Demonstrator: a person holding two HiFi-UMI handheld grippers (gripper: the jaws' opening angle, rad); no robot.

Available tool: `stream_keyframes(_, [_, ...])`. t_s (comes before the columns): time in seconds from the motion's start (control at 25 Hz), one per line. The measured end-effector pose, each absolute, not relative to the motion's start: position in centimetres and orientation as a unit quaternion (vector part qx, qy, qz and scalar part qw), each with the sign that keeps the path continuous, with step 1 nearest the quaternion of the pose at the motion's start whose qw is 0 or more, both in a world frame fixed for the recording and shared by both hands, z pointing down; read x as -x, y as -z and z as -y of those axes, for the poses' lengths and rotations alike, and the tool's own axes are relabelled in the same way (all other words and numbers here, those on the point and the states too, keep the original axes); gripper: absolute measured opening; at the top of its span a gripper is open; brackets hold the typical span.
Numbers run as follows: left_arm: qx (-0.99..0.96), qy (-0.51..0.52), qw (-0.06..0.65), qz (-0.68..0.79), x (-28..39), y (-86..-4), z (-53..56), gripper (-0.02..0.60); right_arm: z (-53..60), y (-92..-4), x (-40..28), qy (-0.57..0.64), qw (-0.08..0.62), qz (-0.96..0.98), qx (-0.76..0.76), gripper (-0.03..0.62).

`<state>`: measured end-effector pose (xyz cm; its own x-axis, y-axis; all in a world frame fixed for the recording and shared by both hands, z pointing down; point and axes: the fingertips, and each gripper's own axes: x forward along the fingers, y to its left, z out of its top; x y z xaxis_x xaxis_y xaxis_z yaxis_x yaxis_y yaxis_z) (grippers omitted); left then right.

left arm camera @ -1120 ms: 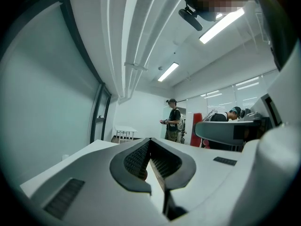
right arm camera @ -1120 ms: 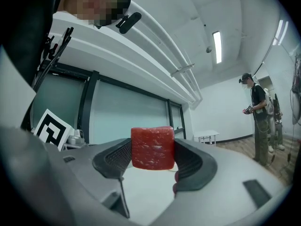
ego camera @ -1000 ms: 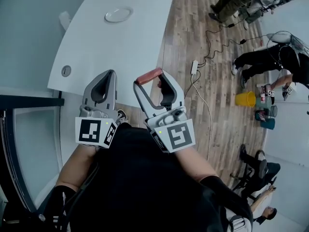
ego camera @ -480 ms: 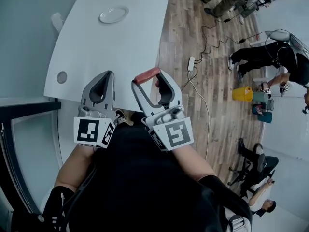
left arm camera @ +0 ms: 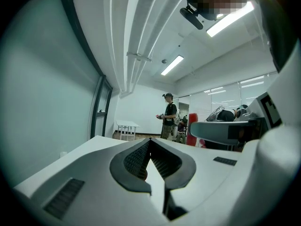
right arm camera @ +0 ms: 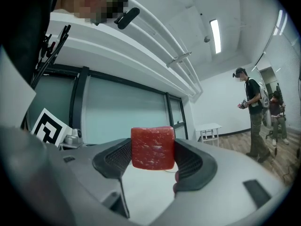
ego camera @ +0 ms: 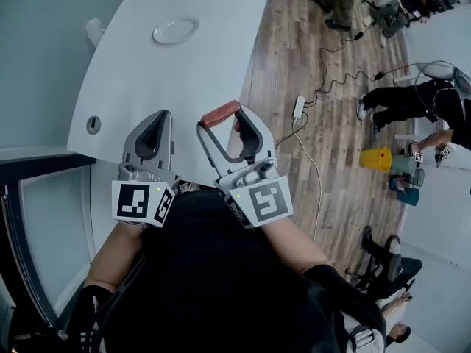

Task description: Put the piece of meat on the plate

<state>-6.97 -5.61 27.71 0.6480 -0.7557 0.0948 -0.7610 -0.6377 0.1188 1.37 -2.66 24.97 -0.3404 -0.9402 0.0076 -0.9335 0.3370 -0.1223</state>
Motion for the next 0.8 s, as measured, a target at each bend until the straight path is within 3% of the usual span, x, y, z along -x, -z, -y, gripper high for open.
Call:
stream_keyframes(0.32, [-0.885, -0.030, 0.057, 0.460, 3.5, -28.0, 10.9, 0.003, 8.6, -26.5, -5.1, 0.060, 0.024, -0.845, 0.530, 0.284])
stream_keyframes(0.8, [-0.860, -0.065, 0.070, 0.501, 5.3, -29.0, 12.6, 0.003, 12.5, -28.1, -5.5, 0.089, 0.016, -0.855, 0.511, 0.282])
